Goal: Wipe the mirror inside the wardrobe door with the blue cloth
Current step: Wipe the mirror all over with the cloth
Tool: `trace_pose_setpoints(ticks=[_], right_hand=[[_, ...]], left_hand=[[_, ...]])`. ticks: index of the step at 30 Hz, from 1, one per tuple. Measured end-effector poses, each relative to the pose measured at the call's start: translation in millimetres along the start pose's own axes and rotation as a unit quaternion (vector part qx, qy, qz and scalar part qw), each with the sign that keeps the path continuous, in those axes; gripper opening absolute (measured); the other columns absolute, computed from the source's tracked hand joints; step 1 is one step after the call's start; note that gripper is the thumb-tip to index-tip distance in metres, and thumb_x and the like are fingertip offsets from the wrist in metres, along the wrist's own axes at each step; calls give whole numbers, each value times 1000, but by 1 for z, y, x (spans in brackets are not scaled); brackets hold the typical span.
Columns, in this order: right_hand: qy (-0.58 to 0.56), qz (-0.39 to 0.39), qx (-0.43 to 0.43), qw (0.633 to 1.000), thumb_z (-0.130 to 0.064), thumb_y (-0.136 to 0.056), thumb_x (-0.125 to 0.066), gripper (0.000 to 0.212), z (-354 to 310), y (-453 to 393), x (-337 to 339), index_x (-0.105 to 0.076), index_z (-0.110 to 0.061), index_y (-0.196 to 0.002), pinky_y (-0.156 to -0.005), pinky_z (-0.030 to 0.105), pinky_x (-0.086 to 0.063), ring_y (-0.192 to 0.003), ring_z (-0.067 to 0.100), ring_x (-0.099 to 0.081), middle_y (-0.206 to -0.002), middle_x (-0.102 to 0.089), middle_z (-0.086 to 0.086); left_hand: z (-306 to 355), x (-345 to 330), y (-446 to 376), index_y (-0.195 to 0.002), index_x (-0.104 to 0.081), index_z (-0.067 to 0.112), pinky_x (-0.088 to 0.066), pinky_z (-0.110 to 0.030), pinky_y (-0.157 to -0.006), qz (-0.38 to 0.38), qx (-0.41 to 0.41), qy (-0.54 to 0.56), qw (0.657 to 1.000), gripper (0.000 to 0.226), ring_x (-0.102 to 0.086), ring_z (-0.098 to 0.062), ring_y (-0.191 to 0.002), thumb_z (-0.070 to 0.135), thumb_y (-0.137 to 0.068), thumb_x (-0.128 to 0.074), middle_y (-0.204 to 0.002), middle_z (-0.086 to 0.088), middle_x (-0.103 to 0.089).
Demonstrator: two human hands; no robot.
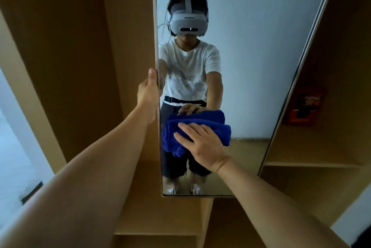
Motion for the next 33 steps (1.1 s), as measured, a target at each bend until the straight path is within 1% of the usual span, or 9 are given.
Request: trace_pose_setpoints(ticks=[3,7,11,13,17,20,23,29,33], right_hand=[[20,31,-2,999,-15,-87,-60,41,6,3,-1,-53,-19,-126,-89,42,-45,-110,27,-49,-128,-47,8],[56,70,-28,996,-16,-92,-50,34,10,-1,8,-60,-23,-124,-86,42,-40,-108,26,-48,-120,-61,2],[41,157,-109,981,-17,-96,-35,38,18,-28,27,-65,-24,-120,-82,42,-39,-106,26,-49,-119,-64,1],[45,176,-138,974,-18,-96,-38,37,29,-38,31,-62,-24,-123,-84,44,-38,-108,27,-51,-122,-62,3],[77,137,-118,980,-18,-97,-34,39,30,-24,16,-52,-23,-132,-83,45,-40,-113,30,-48,-131,-56,4],[85,106,-99,986,-14,-90,-52,48,19,6,-6,-44,-23,-136,-83,46,-43,-114,30,-44,-135,-50,5],[65,36,-63,995,-16,-80,-64,63,8,37,-26,-40,-24,-137,-85,48,-44,-115,31,-42,-137,-40,4],[57,-67,-15,996,-19,-71,-74,55,-19,68,-38,-58,-25,-123,-79,44,-49,-107,28,-51,-126,-56,2],[26,-16,-27,999,-15,-78,-66,42,-10,34,-15,-61,-22,-119,-80,45,-49,-104,29,-54,-121,-58,3]], left_hand=[[-42,4,6,-123,-58,23,-46,-33,-92,42,42,-10,998,45,-60,-18,-102,49,-98,-31,-113,-3,-65],[-71,5,13,-107,-64,21,-48,-32,-87,59,52,-3,997,32,-61,-18,-102,40,-98,-40,-99,3,-66],[-74,7,17,-85,-66,29,-48,-24,-61,62,3,-17,998,36,-65,-4,-68,50,-95,-39,-79,7,-70],[-76,6,21,-86,-67,29,-49,-23,-63,65,-18,-24,997,41,-66,-4,-70,55,-94,-36,-77,9,-70],[-76,5,25,-93,-66,27,-48,-25,-69,87,-24,-37,995,42,-65,-8,-79,56,-94,-35,-84,8,-68],[-73,8,25,-76,-58,36,-44,-23,-64,99,-19,-43,994,35,-60,-7,-77,54,-95,-35,-78,11,-62],[-72,8,27,-66,-56,37,-46,-25,-65,106,-11,-41,993,39,-60,-7,-75,53,-95,-35,-73,13,-63],[-73,8,26,-66,-60,38,-40,-19,-64,91,-9,-39,995,38,-58,4,-72,48,-96,-39,-61,24,-63],[-71,9,24,-69,-61,38,-41,-20,-63,85,-3,-45,995,37,-60,-1,-76,47,-97,-39,-73,17,-65]])
Point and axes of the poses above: each hand's wrist, its own y-axis away from the middle knuckle, its own x-axis out of the back of the hand, z = x × y, the point moved 2 cm from there along -y, towards the middle knuckle
